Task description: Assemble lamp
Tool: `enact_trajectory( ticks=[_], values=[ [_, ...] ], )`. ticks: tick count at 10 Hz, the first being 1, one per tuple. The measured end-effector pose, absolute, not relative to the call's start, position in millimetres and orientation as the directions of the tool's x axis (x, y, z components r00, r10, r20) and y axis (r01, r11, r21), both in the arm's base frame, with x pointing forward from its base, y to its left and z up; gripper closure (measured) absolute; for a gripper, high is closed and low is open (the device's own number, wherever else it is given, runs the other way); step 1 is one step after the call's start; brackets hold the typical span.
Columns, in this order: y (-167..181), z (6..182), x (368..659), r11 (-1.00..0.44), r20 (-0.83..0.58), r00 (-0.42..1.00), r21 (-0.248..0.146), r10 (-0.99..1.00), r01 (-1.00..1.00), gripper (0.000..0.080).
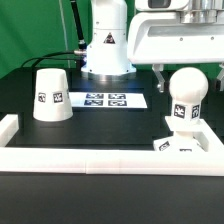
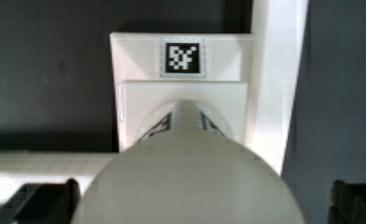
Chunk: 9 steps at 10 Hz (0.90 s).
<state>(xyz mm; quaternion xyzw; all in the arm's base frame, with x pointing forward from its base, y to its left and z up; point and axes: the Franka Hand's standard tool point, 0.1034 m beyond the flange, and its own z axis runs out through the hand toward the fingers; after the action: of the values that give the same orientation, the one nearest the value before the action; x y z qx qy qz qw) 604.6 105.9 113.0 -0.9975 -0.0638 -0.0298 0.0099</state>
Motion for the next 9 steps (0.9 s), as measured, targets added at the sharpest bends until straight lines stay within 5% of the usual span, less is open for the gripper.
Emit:
enact_trajectory(
  ticks=[9],
  values=[
    [104.0, 114.3, 613.3, -0.714, 0.03, 0.714, 0.052, 0.7, 0.698, 0.0101]
  ],
)
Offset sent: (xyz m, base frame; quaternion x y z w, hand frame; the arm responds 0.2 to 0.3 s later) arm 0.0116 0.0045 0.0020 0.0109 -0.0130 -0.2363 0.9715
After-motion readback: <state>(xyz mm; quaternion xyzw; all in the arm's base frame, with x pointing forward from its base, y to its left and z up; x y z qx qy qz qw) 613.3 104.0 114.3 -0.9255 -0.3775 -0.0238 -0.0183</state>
